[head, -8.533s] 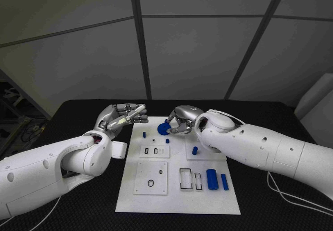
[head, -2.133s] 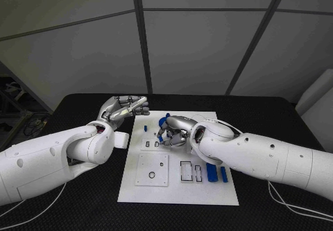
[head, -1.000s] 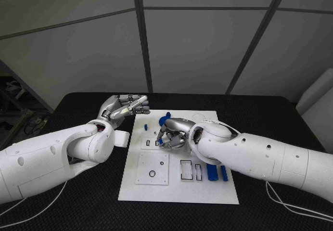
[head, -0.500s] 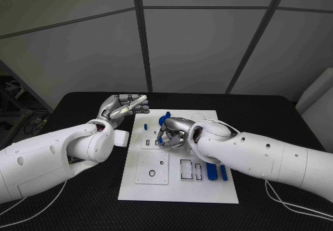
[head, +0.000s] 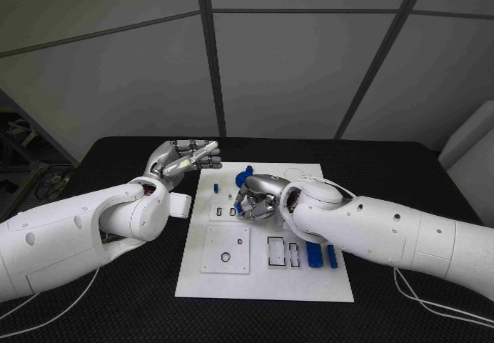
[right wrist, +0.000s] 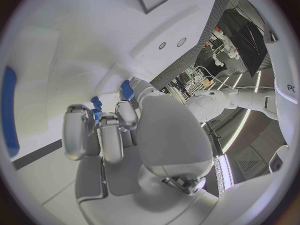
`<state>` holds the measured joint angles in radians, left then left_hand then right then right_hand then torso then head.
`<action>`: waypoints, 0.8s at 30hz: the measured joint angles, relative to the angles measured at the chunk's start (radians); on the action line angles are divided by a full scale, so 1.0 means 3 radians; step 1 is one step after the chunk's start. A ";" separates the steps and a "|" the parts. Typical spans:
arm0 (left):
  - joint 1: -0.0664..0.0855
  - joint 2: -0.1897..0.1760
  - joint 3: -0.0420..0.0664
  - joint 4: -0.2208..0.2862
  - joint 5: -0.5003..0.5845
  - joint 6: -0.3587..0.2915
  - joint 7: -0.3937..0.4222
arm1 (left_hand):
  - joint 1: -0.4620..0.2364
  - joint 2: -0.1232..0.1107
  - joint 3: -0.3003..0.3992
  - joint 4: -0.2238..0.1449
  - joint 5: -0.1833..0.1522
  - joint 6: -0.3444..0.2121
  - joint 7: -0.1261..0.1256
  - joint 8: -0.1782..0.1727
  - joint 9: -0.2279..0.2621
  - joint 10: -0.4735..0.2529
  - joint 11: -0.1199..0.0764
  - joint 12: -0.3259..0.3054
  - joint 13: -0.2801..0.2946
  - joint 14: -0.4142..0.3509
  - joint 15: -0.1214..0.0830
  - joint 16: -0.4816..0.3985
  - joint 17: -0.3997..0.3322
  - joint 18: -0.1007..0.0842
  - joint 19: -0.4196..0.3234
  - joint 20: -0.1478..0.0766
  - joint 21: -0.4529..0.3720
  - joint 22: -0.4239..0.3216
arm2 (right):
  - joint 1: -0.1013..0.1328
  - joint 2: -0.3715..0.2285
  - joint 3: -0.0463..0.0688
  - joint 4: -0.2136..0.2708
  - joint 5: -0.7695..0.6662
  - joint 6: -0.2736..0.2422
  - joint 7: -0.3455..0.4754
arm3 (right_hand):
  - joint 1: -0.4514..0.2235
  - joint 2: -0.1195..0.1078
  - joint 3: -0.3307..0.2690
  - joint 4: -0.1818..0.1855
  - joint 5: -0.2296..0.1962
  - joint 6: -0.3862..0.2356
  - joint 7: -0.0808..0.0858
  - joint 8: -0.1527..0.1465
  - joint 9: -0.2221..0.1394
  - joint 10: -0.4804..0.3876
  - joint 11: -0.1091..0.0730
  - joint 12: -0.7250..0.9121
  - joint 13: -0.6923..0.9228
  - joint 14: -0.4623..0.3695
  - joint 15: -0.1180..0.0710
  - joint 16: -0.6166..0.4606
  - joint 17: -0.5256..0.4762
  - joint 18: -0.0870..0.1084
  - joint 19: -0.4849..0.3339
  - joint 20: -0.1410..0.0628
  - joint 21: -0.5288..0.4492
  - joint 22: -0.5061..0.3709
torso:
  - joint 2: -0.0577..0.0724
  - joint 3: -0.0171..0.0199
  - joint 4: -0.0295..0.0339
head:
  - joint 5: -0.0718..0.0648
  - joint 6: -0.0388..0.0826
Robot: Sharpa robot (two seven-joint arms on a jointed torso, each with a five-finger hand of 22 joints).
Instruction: Assemble the parts on the task board
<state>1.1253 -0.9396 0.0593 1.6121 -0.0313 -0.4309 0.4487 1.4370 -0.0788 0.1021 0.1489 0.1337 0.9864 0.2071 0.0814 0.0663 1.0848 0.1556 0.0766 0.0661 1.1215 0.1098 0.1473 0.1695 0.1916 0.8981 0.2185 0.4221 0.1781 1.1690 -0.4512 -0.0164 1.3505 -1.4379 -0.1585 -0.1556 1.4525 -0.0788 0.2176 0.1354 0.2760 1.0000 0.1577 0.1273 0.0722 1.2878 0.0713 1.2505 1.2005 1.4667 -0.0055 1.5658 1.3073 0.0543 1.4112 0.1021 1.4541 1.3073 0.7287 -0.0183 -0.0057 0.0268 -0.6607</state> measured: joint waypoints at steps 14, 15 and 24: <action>0.0000 0.0000 0.0000 0.0000 0.0000 0.0000 -0.0002 | 0.0000 0.0000 0.0000 0.0000 0.0000 0.0000 0.0000 0.0000 0.0000 0.0000 0.0000 0.0000 0.0000 0.0000 0.0000 0.0000 0.0000 0.0000 0.0000 0.0000 0.0000 0.0000 | 0.0002 0.0009 0.0001 -0.0002 -0.0025 0.0011 -0.0016 | -0.0030 -0.0030 0.0000 0.0000 0.0000 -0.0041 0.0008 -0.0020 -0.0005 -0.0024 0.0000 -0.0030 -0.0022 0.0000 0.0000 0.0000 0.0002 0.0000 -0.0005 0.0005 -0.0001 0.0000 | 0.0000 0.0000 0.0000 | -0.0004 -0.0004; 0.0000 -0.0001 0.0000 0.0000 0.0000 0.0000 -0.0002 | 0.0000 0.0000 0.0000 0.0000 0.0000 0.0000 0.0000 0.0000 0.0000 0.0000 0.0000 0.0000 0.0000 0.0000 0.0000 0.0000 0.0000 0.0000 0.0000 0.0000 0.0000 0.0000 | 0.0002 0.0009 0.0001 -0.0002 -0.0025 0.0012 -0.0016 | -0.0030 -0.0030 0.0000 0.0000 0.0000 -0.0056 0.0015 -0.0020 -0.0007 -0.0024 0.0001 -0.0030 -0.0022 0.0000 0.0000 0.0000 0.0002 0.0000 -0.0005 0.0005 -0.0013 0.0000 | 0.0000 0.0000 0.0000 | -0.0004 -0.0004; 0.0000 -0.0002 0.0000 -0.0001 0.0000 0.0001 -0.0005 | 0.0000 0.0000 0.0000 0.0000 0.0000 0.0000 0.0000 0.0000 0.0000 0.0000 0.0000 0.0000 0.0000 0.0000 0.0000 -0.0016 0.0003 0.0000 0.0000 0.0000 0.0000 0.0000 | 0.0002 0.0009 0.0000 -0.0003 -0.0033 0.0009 -0.0018 | -0.0100 -0.0101 0.0000 0.0000 -0.0070 -0.0200 0.0051 -0.0080 -0.0018 -0.0114 0.0042 -0.0093 -0.0090 0.0000 0.0025 0.0000 0.0002 0.0000 -0.0034 0.0034 -0.0032 0.0000 | 0.0000 0.0000 0.0000 | -0.0003 -0.0005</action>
<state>1.1253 -0.9401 0.0593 1.6118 -0.0313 -0.4308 0.4473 1.4370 -0.0787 0.1021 0.1489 0.1338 0.9864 0.2071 0.0814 0.0664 1.0848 0.1556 0.0765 0.0661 1.1215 0.1098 0.1425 0.1704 0.1916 0.8982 0.2185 0.4221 0.1781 1.1695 -0.4486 -0.0165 1.3496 -1.4480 -0.1558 -0.1611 1.4224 -0.1092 0.2175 0.1353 0.2551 0.9400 0.1731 0.1032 0.0668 1.2537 0.0840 1.2226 1.1736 1.4667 0.0020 1.5658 1.3079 0.0542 1.4011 0.1122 1.4444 1.3073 0.7287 -0.0183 -0.0057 0.0261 -0.6622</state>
